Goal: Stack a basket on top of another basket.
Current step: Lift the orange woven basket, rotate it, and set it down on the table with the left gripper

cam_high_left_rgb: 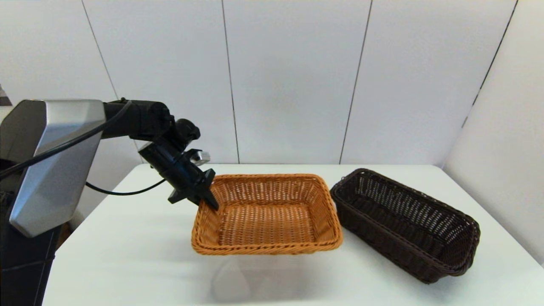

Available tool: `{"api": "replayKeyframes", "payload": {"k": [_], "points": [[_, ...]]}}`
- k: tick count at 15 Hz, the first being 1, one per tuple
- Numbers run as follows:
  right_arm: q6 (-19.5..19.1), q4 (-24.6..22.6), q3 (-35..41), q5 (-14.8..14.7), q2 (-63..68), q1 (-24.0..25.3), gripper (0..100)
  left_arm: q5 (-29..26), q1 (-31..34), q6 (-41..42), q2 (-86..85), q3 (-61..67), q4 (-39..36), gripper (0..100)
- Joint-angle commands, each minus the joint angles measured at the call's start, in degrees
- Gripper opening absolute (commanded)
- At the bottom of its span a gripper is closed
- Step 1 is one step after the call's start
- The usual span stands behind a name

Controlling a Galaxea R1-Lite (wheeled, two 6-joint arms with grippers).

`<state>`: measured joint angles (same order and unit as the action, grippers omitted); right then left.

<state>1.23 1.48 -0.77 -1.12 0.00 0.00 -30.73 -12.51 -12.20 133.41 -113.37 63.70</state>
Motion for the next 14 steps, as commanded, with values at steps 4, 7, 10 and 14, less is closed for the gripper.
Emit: {"api": "replayKeyframes", "payload": {"k": [4, 7, 10, 14], "points": [[0.0, 0.0, 0.0, 0.0, 0.0, 0.0, 100, 0.0, -0.1, -0.3, 1.8, 0.0, 0.2, 0], [0.0, 0.0, 0.0, 0.0, 0.0, 0.0, 100, 0.1, -0.1, -0.1, 2.9, 0.0, 0.2, 0], [0.0, 0.0, 0.0, 0.0, 0.0, 0.0, 100, 0.1, -0.2, 0.1, 3.3, 0.0, -0.6, 0], [0.0, 0.0, 0.0, 0.0, 0.0, 0.0, 100, 0.6, -0.2, 0.3, 3.9, 0.0, -0.7, 0]]}}
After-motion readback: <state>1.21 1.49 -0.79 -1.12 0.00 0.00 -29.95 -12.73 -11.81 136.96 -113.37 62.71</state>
